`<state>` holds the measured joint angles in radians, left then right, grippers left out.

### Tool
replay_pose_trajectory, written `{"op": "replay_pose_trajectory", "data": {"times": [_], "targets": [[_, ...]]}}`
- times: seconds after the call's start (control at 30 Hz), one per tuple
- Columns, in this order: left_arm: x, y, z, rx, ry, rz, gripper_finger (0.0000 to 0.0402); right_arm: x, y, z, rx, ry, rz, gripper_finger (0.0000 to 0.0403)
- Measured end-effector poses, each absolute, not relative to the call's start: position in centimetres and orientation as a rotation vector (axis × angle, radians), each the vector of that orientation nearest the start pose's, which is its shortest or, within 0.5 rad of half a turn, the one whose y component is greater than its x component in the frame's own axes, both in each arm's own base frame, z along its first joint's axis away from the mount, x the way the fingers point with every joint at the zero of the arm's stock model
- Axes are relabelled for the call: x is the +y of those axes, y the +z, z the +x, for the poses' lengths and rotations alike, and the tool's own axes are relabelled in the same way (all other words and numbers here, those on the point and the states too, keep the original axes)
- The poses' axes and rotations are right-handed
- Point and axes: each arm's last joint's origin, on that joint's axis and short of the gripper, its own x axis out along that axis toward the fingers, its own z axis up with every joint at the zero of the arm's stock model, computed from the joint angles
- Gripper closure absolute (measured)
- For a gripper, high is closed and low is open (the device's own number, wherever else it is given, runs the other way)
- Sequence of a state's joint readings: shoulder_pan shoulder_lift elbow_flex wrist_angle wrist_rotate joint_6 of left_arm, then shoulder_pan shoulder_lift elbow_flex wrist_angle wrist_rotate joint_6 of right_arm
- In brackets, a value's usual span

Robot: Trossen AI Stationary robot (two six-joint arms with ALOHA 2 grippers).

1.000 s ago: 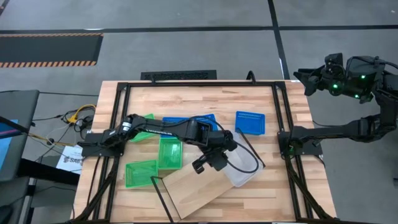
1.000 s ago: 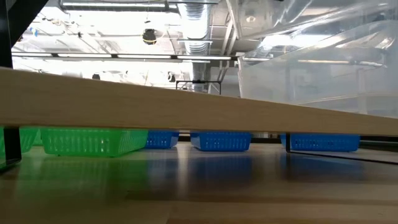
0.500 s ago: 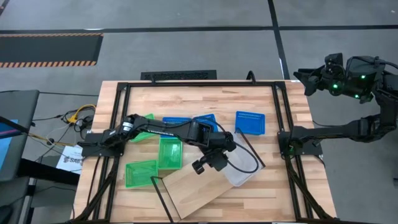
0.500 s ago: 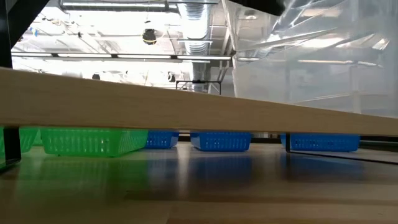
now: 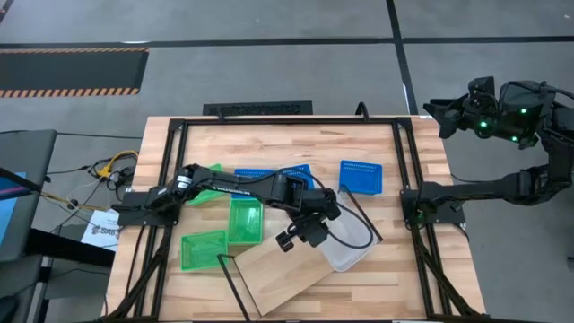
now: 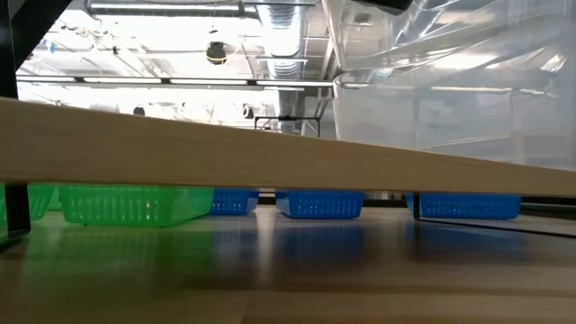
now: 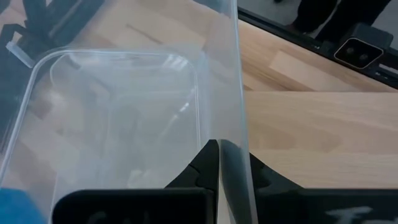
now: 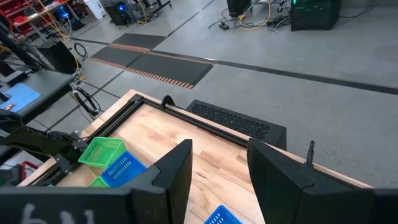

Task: Stack baskets on shelf by color
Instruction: Stack the transparent bin on top of the other transparent bins on the shelf

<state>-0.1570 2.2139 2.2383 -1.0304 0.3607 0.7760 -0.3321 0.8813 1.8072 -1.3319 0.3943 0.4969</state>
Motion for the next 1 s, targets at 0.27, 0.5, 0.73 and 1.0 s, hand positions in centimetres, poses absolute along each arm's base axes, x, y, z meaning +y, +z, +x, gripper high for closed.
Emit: {"op": "replay_pose_trajectory", "data": {"times": [0.27, 0.5, 0.73, 1.0], "targets": [[-8.39, 30.05, 46.48, 0.77, -0.838, 0.593, 0.039, -2.29, 50.17, 3.24, 0.228, -0.804, 0.455, 0.0224], [-8.34, 30.14, 46.47, 0.773, -0.827, 0.589, 0.0344, -2.29, 50.17, 3.24, 0.228, -0.803, 0.455, 0.0225], [-8.36, 30.16, 46.5, 0.766, -0.831, 0.598, 0.031, -2.3, 50.17, 3.25, 0.228, -0.804, 0.456, 0.0226], [-8.72, 30.16, 46.42, 0.722, -0.885, 0.694, 0.033, -2.29, 50.17, 3.24, 0.228, -0.803, 0.456, 0.0227]]}}
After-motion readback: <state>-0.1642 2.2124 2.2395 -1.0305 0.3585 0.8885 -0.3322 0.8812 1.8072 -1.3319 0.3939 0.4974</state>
